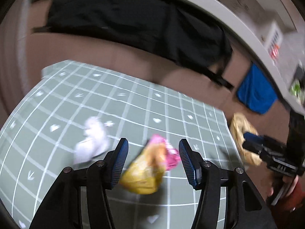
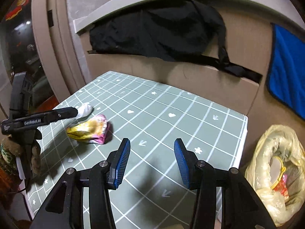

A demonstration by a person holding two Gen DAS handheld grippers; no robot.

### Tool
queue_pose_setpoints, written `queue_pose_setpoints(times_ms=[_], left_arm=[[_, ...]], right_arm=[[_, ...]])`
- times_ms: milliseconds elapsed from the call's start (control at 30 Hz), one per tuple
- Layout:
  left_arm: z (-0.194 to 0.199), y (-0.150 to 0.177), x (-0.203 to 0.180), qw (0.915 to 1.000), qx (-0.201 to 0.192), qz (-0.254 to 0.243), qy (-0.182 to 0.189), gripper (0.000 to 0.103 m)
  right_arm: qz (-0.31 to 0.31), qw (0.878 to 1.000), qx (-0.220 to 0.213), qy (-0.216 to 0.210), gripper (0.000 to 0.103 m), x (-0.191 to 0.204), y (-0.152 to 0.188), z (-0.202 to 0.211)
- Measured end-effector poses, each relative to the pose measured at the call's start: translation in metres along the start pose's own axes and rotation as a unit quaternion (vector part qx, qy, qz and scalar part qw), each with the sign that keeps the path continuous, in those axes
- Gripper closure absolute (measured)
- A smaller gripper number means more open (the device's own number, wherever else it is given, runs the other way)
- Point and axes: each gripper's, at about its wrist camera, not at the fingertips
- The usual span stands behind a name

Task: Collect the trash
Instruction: 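Move both grippers back over the table toward the remaining wrappers, then grasp the pink-and-yellow candy wrappers with the left gripper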

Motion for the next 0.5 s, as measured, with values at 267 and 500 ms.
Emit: queue_pose_setpoints(times_ms=[267, 500], left_arm=[[-0.049, 0.017, -0.005, 0.9962, 0.071, -0.026, -0.044, 0.047], [-0.044, 0.028, -0.005, 0.9957, 0.084, 0.015, -0.036, 0.085]], right_arm=[[-0.026, 1.000, -0.002, 0.002, 0.057, -0.022, 0.008, 0.012], [-0.024, 1.000, -0.002, -0.015, 0.057, -0.015, 0.000, 0.009]])
Point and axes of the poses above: each gripper's, at about its wrist camera, not at the fingertips, and z roughly against the way its jaws point, x to its left, y to its underside, and after that the axes turned 11 degrees about -x, right-handed
